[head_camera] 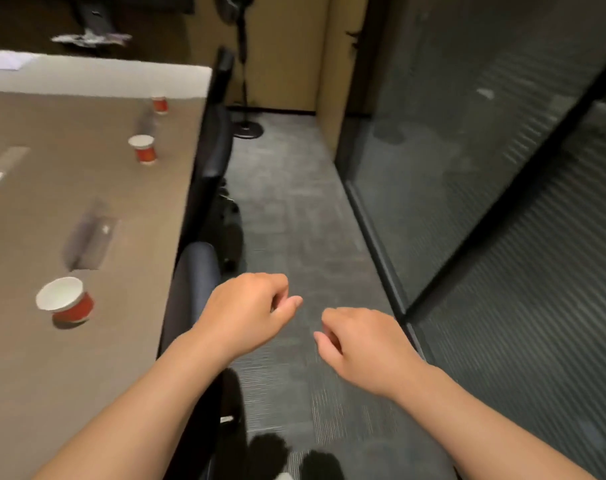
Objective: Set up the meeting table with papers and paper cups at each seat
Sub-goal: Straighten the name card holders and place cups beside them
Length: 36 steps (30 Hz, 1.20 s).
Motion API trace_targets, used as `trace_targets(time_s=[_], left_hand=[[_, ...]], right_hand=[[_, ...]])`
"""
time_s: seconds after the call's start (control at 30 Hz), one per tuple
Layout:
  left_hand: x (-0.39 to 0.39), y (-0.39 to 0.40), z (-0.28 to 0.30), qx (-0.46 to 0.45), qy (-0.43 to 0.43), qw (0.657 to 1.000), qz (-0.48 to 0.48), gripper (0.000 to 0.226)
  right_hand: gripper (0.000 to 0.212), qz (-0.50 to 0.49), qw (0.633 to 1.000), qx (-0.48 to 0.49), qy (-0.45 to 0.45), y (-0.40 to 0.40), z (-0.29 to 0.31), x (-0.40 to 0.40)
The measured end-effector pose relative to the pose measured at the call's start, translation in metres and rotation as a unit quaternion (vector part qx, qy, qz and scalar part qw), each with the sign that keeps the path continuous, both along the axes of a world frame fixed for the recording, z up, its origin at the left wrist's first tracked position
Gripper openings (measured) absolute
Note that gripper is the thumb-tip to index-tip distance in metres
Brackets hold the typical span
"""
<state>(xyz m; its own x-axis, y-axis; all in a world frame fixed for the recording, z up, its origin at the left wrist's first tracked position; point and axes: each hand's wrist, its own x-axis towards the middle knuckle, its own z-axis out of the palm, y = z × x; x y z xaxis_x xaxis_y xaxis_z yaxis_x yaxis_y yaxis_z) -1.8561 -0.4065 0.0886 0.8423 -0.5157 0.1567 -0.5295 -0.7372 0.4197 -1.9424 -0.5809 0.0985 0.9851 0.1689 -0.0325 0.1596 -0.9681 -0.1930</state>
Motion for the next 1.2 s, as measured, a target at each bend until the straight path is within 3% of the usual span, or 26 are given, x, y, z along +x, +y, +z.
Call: trace_targets(time_s=[0.27, 0.5, 0.7, 0.8, 1.03, 1.2], left_hand=[[0.091, 0.035, -0.002, -0.008, 0.013, 0.984, 0.175, 0.038], [0.186, 0.043, 0.003, 0.008, 0.0, 0.946, 0.323, 0.04], [0.22, 0.064, 0.021, 0.024, 0.023, 0.886, 0.463, 0.034], [0.225, 0.087, 0.017, 0.015, 0.021, 0.847, 0.531, 0.031], [0.228, 0.143, -0.014, -0.024, 0.05, 0.763, 0.644, 0.024], [0.233, 0.19, -0.031, -0.035, 0.052, 0.711, 0.7, 0.017]], right_hand=[[0.027, 0.197, 0.98, 0.022, -0.009, 0.016, 0.008, 0.171], [0.026, 0.392, 0.919, 0.028, -0.025, 0.039, 0.008, 0.325], [0.026, 0.531, 0.846, 0.024, -0.042, 0.087, 0.021, 0.422], [0.026, 0.56, 0.828, 0.024, -0.022, 0.12, 0.016, 0.45], [0.025, 0.642, 0.766, -0.018, 0.016, 0.218, -0.003, 0.491], [0.016, 0.685, 0.728, -0.027, -0.007, 0.286, -0.011, 0.508]])
